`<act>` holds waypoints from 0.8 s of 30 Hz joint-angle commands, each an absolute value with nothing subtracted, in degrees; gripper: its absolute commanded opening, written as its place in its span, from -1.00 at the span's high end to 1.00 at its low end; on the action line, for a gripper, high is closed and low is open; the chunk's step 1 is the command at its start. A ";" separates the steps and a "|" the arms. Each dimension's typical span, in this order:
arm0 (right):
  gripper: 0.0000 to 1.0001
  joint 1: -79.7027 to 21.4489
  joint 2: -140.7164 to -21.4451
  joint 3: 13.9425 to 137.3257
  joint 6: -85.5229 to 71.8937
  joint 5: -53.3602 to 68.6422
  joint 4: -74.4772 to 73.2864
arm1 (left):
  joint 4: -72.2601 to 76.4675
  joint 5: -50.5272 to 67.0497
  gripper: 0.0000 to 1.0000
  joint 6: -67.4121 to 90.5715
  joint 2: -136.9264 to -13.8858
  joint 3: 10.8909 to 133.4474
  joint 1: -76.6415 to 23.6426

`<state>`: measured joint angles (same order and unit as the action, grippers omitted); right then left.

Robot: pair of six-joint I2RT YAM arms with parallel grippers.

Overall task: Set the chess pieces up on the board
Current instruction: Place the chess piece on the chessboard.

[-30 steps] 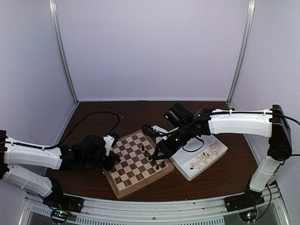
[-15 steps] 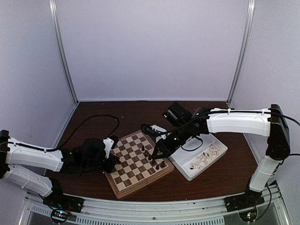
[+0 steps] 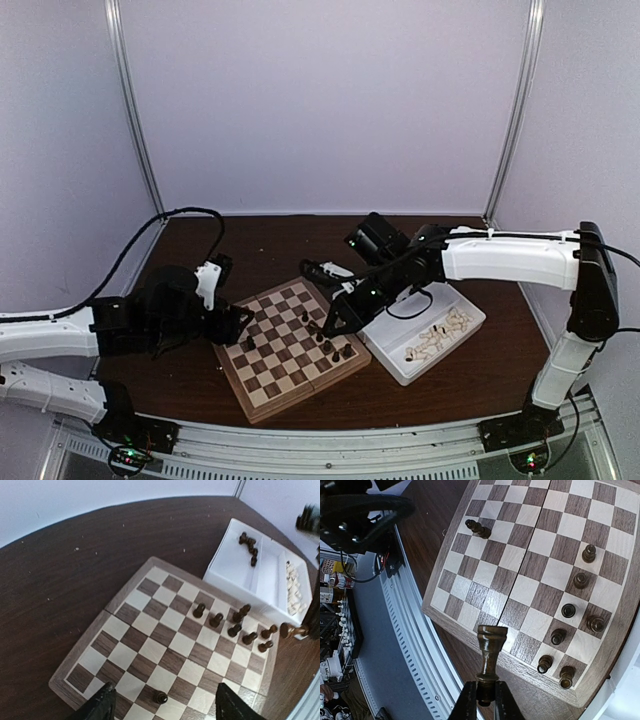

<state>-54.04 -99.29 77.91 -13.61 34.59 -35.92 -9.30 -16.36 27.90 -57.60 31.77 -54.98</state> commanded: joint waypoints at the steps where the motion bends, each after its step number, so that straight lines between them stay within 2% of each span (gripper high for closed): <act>1: 1.00 -54.47 -99.42 81.35 -15.26 34.39 -37.78 | -15.69 -16.65 -0.36 28.47 -52.18 37.07 -55.08; 5: 1.00 -54.90 -99.88 83.57 -16.24 35.71 -39.60 | -9.39 -8.09 -0.31 20.09 -47.96 34.62 -55.11; 8: 1.00 -55.33 -99.83 84.83 -16.74 37.33 -40.01 | -1.14 6.38 -0.16 7.13 -44.69 29.66 -55.17; 11: 1.00 -55.99 -99.96 85.77 -17.11 39.36 -39.84 | 4.38 19.72 -0.13 -7.25 -42.76 25.46 -55.13; 16: 1.00 -57.63 -101.15 87.27 -16.08 41.14 -41.14 | 2.70 19.16 -0.33 -16.91 -45.40 27.02 -55.28; 17: 1.00 -57.88 -101.36 87.57 -15.93 41.42 -41.31 | 2.42 19.23 -0.56 -17.89 -46.27 27.54 -55.28; 18: 1.00 -58.18 -101.63 87.77 -15.84 41.76 -41.32 | 2.38 19.68 -0.69 -18.76 -47.08 28.05 -55.26; 21: 1.00 -59.01 -102.28 88.35 -15.82 42.46 -41.18 | 3.11 21.24 -0.76 -20.49 -49.27 29.05 -55.26; 24: 1.00 -59.62 -102.78 88.71 -16.02 42.89 -40.76 | 4.08 22.11 -0.71 -21.03 -50.97 29.56 -55.28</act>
<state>-58.74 -101.75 86.76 -16.40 41.17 -40.75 -0.19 18.70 -16.29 -49.34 27.09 -55.18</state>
